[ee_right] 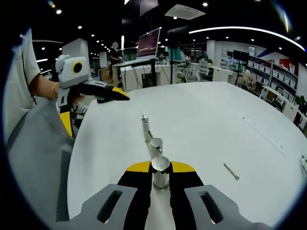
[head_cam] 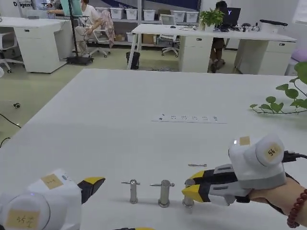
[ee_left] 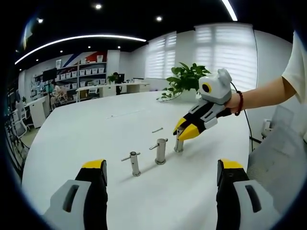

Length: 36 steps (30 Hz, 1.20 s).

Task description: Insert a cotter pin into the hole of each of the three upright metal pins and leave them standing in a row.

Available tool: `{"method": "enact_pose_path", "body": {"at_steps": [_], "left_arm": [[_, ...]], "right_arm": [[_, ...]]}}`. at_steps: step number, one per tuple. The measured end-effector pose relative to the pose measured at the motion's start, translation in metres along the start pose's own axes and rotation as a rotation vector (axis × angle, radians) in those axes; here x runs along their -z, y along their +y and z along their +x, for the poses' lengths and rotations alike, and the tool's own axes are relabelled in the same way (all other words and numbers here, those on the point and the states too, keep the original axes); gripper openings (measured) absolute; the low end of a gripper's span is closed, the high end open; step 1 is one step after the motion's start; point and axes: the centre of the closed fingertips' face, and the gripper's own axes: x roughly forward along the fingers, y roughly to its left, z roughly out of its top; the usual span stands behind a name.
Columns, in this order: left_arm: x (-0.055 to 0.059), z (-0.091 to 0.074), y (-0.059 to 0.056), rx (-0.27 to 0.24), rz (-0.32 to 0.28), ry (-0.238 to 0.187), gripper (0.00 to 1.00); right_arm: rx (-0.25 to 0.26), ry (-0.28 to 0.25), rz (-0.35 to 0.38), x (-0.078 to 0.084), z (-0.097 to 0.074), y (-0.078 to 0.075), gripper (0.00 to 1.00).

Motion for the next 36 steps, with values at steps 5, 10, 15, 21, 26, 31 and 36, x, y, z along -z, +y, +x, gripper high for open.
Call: {"method": "enact_pose_path", "body": {"at_steps": [5,10,15,21,26,31,36], "left_arm": [[-0.001,-0.001,0.000,-0.001,0.006,-0.002,0.95],[-0.001,-0.003,-0.001,-0.002,0.011,-0.002,0.95],[-0.002,-0.005,-0.002,-0.003,0.018,-0.002,0.95],[-0.001,-0.005,-0.002,-0.004,0.020,0.001,0.93],[-0.002,-0.005,-0.002,-0.004,0.020,-0.001,0.93],[-0.001,-0.005,-0.001,-0.003,0.020,0.002,0.93],[-0.001,-0.005,-0.001,-0.002,0.020,0.001,0.92]], "right_arm": [[-0.019,-0.008,-0.003,-0.001,0.004,0.015,0.13],[-0.027,-0.009,-0.001,0.000,0.010,0.026,0.13],[-0.035,-0.015,0.005,0.002,0.014,0.036,0.13],[-0.013,-0.018,0.010,0.003,0.018,0.042,0.13],[0.004,-0.017,0.006,0.005,0.021,0.043,0.14],[0.010,-0.016,0.004,0.007,0.022,0.044,0.14],[0.016,-0.016,0.008,0.009,0.023,0.045,0.14]]}}
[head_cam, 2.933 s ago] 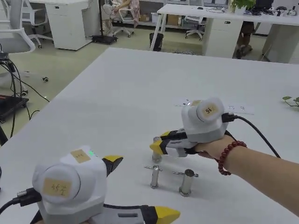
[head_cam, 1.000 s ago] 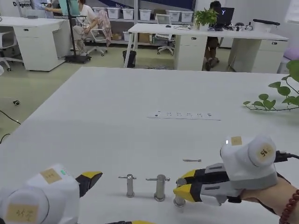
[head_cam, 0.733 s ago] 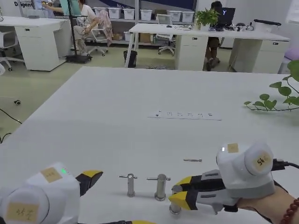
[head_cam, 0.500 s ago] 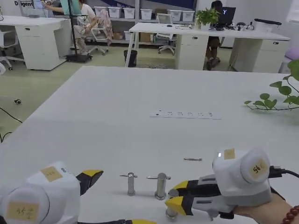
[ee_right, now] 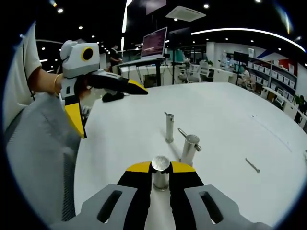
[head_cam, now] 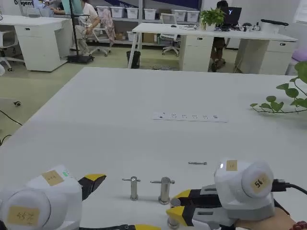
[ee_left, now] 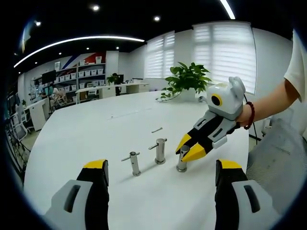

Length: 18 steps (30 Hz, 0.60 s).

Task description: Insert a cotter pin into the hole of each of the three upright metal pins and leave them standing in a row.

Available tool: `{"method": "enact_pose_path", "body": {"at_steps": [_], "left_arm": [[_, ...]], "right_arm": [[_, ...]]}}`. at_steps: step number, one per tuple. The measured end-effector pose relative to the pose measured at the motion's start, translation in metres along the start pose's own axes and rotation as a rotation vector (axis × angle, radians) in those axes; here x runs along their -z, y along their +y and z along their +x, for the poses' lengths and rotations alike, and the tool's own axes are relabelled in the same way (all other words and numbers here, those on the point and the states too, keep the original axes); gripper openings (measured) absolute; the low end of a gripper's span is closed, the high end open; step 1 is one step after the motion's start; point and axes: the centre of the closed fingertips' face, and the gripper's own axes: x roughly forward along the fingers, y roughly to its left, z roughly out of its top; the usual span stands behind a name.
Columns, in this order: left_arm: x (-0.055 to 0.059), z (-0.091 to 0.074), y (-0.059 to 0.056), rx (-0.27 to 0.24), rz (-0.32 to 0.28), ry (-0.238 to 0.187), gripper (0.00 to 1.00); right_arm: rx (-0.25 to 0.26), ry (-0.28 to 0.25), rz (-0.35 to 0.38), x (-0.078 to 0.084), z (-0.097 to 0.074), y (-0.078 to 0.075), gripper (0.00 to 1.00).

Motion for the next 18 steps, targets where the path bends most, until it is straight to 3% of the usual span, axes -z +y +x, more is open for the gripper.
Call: {"method": "enact_pose_path", "body": {"at_steps": [18], "left_arm": [[0.0015,0.0012,-0.0045,0.009,0.008,0.006,0.92]], "right_arm": [[0.016,-0.029,0.019,-0.0005,-0.0030,0.0014,0.17]]}}
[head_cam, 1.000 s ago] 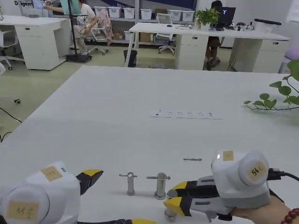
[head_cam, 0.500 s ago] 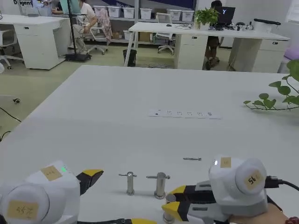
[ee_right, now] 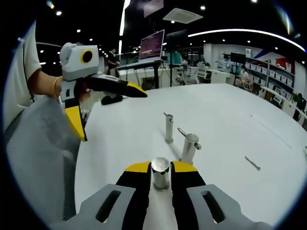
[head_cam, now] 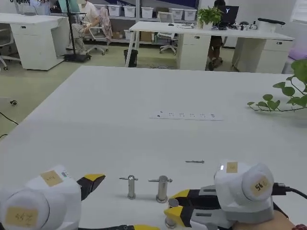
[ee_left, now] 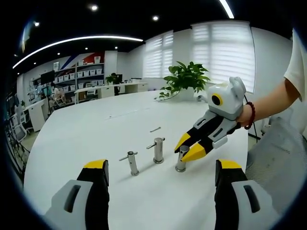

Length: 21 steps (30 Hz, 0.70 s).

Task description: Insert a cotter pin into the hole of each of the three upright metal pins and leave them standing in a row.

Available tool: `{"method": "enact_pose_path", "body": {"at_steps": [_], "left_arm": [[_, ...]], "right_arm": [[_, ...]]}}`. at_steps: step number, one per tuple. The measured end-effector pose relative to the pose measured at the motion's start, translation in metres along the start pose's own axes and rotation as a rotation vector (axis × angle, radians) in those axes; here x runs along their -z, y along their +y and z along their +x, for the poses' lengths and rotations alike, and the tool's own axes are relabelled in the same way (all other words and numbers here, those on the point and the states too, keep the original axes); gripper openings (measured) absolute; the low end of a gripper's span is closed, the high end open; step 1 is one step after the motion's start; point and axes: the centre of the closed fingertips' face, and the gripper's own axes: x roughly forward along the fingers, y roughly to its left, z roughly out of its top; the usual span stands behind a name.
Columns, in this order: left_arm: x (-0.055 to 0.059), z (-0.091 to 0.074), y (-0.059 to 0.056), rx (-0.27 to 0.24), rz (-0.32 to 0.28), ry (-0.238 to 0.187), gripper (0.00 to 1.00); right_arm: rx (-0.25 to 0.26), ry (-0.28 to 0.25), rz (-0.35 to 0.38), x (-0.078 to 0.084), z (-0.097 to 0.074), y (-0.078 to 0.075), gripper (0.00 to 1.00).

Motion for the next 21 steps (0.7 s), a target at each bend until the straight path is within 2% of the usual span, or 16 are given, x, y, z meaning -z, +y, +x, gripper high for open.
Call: {"method": "enact_pose_path", "body": {"at_steps": [10,15,21], "left_arm": [[0.002,0.001,0.000,-0.002,-0.007,0.004,0.95],[0.002,0.001,0.000,-0.003,-0.013,0.003,0.96],[0.003,0.002,0.000,0.001,-0.014,0.005,0.96]], "right_arm": [[-0.040,0.007,0.034,-0.006,-0.008,0.006,0.26],[-0.048,0.028,0.063,-0.010,-0.016,0.000,0.31],[-0.051,0.048,0.052,-0.012,-0.029,-0.014,0.31]]}}
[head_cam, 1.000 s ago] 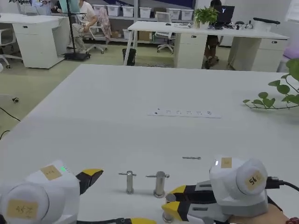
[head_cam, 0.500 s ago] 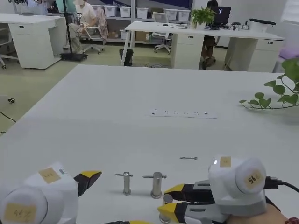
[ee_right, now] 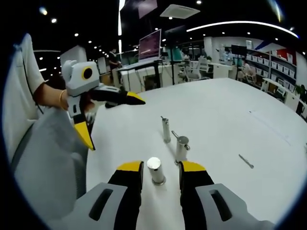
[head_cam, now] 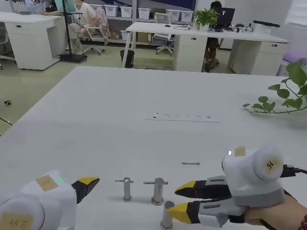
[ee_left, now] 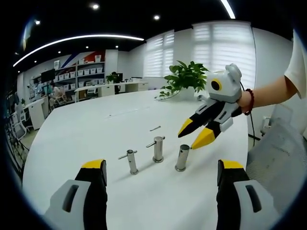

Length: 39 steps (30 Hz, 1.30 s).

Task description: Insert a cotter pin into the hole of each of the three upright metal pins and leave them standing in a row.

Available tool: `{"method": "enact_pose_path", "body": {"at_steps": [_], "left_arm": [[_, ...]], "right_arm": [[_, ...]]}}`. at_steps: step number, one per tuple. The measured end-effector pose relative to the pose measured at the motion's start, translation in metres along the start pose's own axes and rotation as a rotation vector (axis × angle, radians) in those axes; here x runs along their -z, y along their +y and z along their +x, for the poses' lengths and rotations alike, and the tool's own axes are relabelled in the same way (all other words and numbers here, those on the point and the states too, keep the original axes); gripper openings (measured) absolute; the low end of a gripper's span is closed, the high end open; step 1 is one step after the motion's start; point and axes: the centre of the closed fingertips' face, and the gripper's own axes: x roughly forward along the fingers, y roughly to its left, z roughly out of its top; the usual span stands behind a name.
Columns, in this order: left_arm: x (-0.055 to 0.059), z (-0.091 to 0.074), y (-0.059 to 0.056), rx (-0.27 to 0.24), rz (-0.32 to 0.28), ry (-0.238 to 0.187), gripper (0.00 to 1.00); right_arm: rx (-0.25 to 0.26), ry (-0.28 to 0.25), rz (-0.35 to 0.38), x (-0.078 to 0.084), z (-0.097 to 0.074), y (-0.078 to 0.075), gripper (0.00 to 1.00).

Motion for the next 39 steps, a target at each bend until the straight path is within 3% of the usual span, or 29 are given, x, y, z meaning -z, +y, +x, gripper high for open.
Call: {"method": "enact_pose_path", "body": {"at_steps": [5,13,24,32,39], "left_arm": [[0.000,0.000,0.000,0.000,-0.001,-0.003,0.97],[-0.001,0.000,0.002,-0.010,0.005,-0.005,0.97],[-0.001,0.001,0.007,-0.021,-0.003,-0.007,0.96],[-0.001,0.000,0.013,-0.050,0.018,-0.002,0.95],[-0.001,-0.001,0.014,-0.050,-0.009,-0.009,0.95]], "right_arm": [[0.015,0.023,-0.002,0.002,-0.008,-0.016,0.32],[0.055,0.090,0.015,0.008,-0.012,-0.057,0.32],[0.113,0.136,0.032,0.014,-0.005,-0.107,0.31],[0.163,0.161,0.058,0.018,0.002,-0.133,0.30],[0.192,0.182,0.082,0.021,0.009,-0.155,0.28]]}}
